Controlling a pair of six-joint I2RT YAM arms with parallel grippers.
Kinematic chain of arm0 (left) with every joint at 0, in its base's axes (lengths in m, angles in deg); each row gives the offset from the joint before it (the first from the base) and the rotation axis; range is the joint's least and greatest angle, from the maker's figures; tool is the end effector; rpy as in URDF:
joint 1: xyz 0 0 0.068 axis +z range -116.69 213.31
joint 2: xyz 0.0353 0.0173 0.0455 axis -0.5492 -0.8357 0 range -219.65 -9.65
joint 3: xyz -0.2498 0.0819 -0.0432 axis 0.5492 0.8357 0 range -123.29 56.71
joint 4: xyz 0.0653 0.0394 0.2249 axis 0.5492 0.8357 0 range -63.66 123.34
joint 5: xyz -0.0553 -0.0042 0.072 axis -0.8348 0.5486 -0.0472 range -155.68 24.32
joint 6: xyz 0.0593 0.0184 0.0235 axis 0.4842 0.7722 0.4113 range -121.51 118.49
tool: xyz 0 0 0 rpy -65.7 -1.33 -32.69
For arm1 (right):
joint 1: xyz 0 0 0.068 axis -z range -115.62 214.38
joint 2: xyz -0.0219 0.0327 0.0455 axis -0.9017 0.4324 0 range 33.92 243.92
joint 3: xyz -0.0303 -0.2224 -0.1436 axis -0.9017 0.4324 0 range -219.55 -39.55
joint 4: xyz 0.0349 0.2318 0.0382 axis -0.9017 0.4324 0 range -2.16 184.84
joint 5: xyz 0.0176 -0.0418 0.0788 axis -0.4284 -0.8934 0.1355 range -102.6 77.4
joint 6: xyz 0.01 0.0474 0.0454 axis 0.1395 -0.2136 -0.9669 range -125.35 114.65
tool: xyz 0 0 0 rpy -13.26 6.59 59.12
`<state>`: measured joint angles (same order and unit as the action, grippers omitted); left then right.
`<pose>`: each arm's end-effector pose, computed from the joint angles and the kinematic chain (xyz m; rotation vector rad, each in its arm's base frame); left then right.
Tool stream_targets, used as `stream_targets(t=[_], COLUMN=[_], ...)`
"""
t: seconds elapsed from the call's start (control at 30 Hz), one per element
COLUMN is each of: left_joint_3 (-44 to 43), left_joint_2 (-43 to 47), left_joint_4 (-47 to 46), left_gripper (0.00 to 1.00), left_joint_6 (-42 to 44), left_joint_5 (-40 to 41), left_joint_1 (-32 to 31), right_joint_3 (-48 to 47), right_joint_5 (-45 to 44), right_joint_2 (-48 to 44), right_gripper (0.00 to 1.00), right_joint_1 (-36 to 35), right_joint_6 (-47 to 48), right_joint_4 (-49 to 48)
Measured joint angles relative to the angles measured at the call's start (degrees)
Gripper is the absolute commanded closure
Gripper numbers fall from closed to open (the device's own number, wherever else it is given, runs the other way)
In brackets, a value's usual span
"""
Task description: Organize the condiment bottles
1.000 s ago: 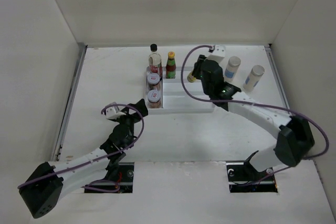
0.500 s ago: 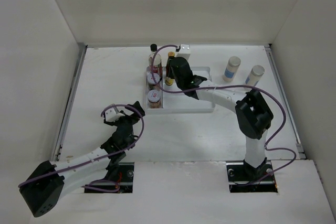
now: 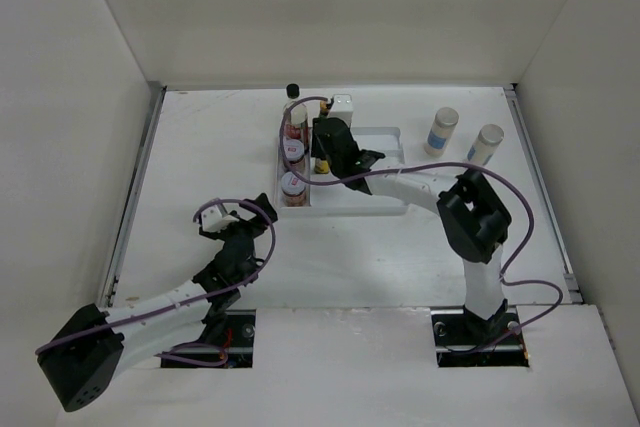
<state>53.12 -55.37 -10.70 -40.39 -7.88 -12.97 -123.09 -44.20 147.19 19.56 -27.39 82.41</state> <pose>0.1322 -0.0738 0.1861 -0.6382 1.4964 -0.3088 0.3389 0.2977 0.2444 -0.0351 1.9353 0.2276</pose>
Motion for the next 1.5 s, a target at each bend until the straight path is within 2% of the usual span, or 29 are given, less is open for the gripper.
stream_targets(t=[0.27, 0.53, 0.63, 0.7, 0.77, 0.9, 1.1, 1.33, 1.37, 1.43, 1.5], left_joint_3=[0.0, 0.0, 0.0, 0.0, 0.0, 0.0, 0.0, 0.0, 0.0, 0.0, 0.0], left_joint_2=[-0.6, -1.0, -1.6, -1.7, -1.8, -2.8, -3.3, -3.6, -3.6, -3.8, -4.2], left_joint_4=[-0.1, -0.2, -0.5, -0.6, -0.9, -1.3, -2.2, -3.0, -3.1, -3.3, -3.5], left_gripper=[0.0, 0.0, 0.0, 0.0, 0.0, 0.0, 0.0, 0.0, 0.0, 0.0, 0.0], left_joint_6=[-0.1, -0.1, -0.1, -0.1, -0.1, -0.1, -0.2, -0.2, -0.2, -0.2, -0.2], left_joint_5=[-0.4, -1.0, -1.3, -1.6, -2.0, -2.6, -3.3, -3.6, -3.6, -3.7, -3.7], left_joint_1=[0.1, 0.2, 0.2, 0.2, 0.2, 0.2, 0.2, 0.2, 0.2, 0.2, 0.2], right_joint_3=[1.4, 10.6, 13.6, 15.0, 15.6, 15.3, 7.8, 4.0, 3.3, 2.8, 3.0], right_joint_5=[-0.2, 0.6, 0.4, -0.7, -2.7, -5.6, -4.9, -3.6, -3.1, -2.5, -2.2], right_joint_2=[-1.8, -18.3, -24.6, -27.1, -27.5, -24.6, -14.3, -8.3, -7.7, -6.9, -6.7], right_gripper=[0.28, 0.13, 0.05, 0.01, 0.0, 0.0, 0.0, 0.02, 0.08, 0.34, 0.46], right_joint_1=[-0.3, 1.6, 6.8, 12.7, 18.7, 27.8, 31.3, 33.9, 34.1, 34.5, 34.6], right_joint_6=[0.2, -0.3, -0.4, -0.5, -0.5, 0.0, 1.4, 1.8, 1.7, 1.9, 1.9], right_joint_4=[-0.2, -0.6, -1.4, -1.5, -0.6, 3.8, 9.3, 12.9, 13.0, 13.0, 12.7])
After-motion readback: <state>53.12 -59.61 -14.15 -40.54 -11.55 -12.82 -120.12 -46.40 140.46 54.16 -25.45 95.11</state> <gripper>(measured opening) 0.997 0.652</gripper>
